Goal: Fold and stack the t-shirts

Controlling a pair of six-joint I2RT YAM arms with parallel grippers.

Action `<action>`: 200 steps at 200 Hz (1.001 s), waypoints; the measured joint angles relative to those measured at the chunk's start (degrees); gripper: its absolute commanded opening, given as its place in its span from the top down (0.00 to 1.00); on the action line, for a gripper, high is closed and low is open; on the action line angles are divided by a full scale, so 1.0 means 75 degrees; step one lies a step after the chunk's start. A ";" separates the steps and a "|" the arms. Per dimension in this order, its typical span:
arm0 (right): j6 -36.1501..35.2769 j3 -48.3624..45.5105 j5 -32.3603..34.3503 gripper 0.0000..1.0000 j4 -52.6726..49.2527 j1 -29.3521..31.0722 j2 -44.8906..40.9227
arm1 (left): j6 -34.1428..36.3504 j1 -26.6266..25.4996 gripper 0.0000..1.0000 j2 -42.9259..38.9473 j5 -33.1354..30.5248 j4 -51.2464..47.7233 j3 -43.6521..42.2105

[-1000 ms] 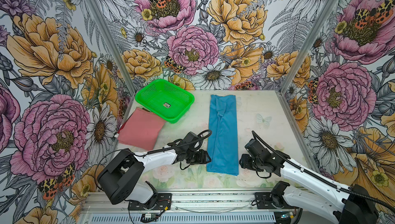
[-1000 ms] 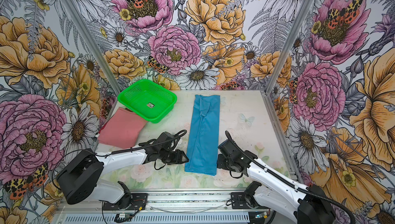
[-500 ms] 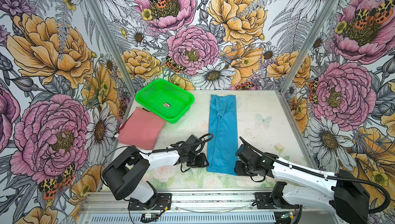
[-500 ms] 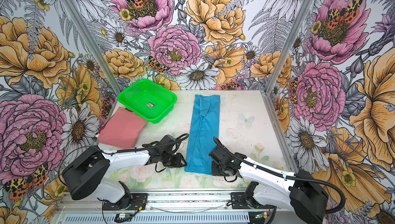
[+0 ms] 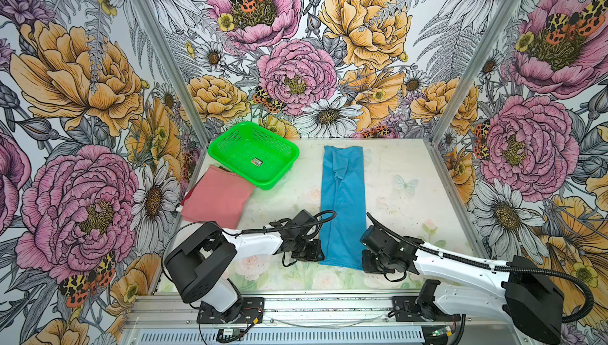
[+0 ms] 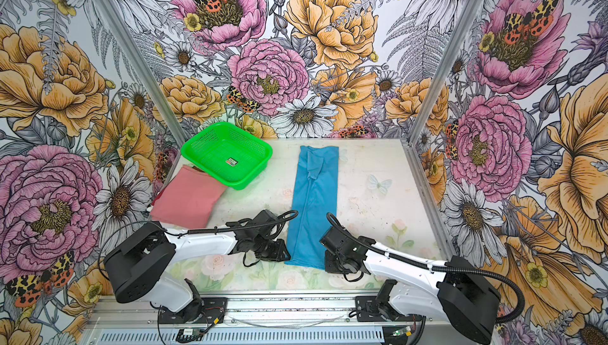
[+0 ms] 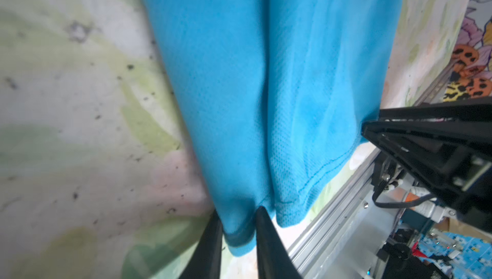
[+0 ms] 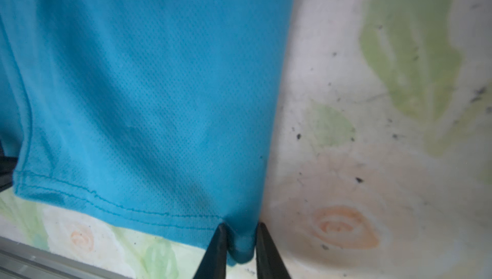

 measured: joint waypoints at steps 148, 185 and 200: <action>0.0414 -0.0915 -0.0085 0.55 0.0038 -0.0009 -0.1679 | 0.0172 0.0178 1.00 -0.0029 0.0055 -0.0498 0.0050; 0.0280 -0.0720 -0.0125 0.54 -0.0172 0.0000 -0.1591 | 0.0219 0.0178 0.78 -0.0029 0.0099 -0.0504 0.0055; 0.0248 -0.0627 -0.0178 0.55 -0.0187 0.0073 -0.1545 | 0.0277 0.0175 0.69 -0.0102 0.0230 -0.0525 0.0076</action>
